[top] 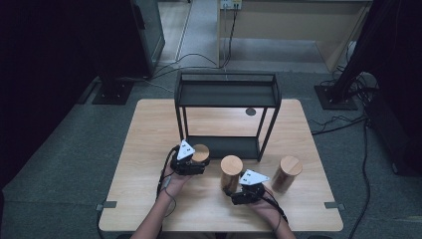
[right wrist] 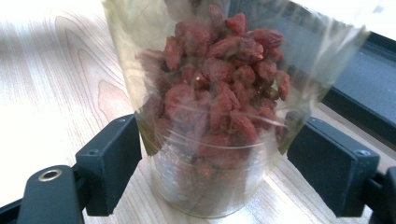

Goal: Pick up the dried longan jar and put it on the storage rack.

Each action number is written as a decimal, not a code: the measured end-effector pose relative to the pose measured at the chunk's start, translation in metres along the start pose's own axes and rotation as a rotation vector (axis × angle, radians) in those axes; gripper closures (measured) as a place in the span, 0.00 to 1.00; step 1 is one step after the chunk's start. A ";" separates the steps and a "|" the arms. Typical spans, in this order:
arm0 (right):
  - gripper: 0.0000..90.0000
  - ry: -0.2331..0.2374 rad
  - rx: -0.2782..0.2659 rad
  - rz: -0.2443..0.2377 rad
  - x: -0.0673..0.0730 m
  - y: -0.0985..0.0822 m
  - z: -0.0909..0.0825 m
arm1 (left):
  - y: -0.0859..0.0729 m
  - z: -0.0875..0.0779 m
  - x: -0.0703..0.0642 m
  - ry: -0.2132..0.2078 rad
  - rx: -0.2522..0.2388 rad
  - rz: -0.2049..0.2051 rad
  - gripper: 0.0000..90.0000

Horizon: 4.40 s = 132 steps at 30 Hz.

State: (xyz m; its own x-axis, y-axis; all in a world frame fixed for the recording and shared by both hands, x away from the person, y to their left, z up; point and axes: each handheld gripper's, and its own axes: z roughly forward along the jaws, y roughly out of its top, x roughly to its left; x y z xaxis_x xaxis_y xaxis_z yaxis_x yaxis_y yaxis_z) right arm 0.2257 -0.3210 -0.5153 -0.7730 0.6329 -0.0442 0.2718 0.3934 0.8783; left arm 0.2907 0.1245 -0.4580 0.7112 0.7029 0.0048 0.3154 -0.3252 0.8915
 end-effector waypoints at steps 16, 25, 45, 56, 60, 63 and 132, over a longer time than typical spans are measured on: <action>0.20 -0.005 0.003 -0.007 0.002 0.001 0.001 | 0.007 0.011 0.000 0.018 0.009 -0.019 0.28; 0.20 -0.005 0.002 -0.005 0.001 0.000 0.000 | 0.013 0.018 0.001 0.022 0.006 -0.021 0.28; 0.20 -0.006 0.000 -0.005 0.001 0.000 0.000 | 0.022 0.030 0.005 0.005 0.011 -0.018 0.28; 0.20 -0.007 0.001 -0.004 0.001 0.000 0.000 | 0.028 0.037 0.003 0.022 0.024 -0.005 0.28; 0.20 -0.006 0.001 -0.005 0.001 0.000 0.000 | 0.029 0.041 0.002 0.035 0.031 -0.001 0.28; 0.20 -0.004 0.002 -0.005 0.001 0.000 0.000 | 0.029 0.042 0.002 0.039 0.030 -0.007 0.28; 0.20 0.001 -0.001 -0.006 0.000 0.000 0.000 | 0.040 0.096 -0.022 0.283 0.052 -0.117 0.24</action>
State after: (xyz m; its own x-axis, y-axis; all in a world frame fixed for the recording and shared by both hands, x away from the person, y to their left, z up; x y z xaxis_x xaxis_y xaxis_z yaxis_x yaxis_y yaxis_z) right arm 0.2255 -0.3206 -0.5154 -0.7749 0.6301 -0.0491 0.2667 0.3964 0.8785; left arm 0.3480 0.0350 -0.4659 0.4675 0.8832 0.0357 0.4215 -0.2583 0.8693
